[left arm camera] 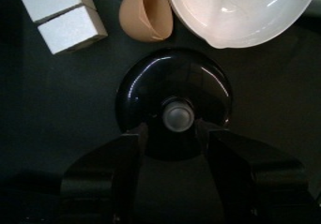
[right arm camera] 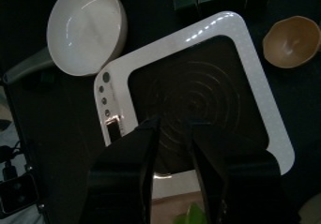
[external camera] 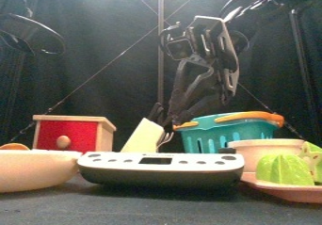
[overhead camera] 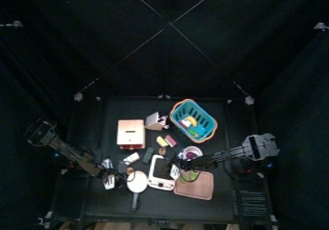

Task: Grab egg shell

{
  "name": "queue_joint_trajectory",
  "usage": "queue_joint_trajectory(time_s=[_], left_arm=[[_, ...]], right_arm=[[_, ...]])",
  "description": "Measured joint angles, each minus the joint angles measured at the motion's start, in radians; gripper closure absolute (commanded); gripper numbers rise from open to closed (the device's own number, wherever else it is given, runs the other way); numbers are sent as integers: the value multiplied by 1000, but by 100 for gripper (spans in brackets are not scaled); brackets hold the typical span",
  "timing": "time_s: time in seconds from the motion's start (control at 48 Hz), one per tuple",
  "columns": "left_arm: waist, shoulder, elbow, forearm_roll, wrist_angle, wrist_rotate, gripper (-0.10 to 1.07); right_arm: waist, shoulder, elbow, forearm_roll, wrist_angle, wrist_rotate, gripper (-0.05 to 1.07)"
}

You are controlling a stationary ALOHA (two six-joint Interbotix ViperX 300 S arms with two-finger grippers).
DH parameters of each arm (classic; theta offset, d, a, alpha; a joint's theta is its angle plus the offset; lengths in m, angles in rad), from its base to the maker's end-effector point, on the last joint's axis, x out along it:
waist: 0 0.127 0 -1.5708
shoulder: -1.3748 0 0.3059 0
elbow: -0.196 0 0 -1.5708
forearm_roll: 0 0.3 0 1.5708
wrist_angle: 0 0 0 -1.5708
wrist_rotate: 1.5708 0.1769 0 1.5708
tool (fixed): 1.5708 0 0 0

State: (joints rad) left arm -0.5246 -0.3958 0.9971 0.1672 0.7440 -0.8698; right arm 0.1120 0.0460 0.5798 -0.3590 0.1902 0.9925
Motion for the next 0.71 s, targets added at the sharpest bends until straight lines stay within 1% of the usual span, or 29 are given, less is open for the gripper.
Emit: queue_joint_trajectory(time_s=[0.104,0.229,0.312,0.479,0.604,0.708], left_arm=[[29,2,-2,32,-14,-3,14],[94,12,-11,55,-34,-3,14],[121,17,-21,60,-57,-5,14],[156,46,-34,58,-114,-29,15],[186,97,-38,60,-152,-80,15],[189,133,-38,66,-170,-104,15]], right_arm=[[0,0,0,2,0,0,34],[0,0,2,2,0,2,34],[0,0,6,2,0,-2,34],[-3,0,14,0,0,0,34],[-6,2,14,0,0,0,34],[-6,3,14,0,0,0,34]])
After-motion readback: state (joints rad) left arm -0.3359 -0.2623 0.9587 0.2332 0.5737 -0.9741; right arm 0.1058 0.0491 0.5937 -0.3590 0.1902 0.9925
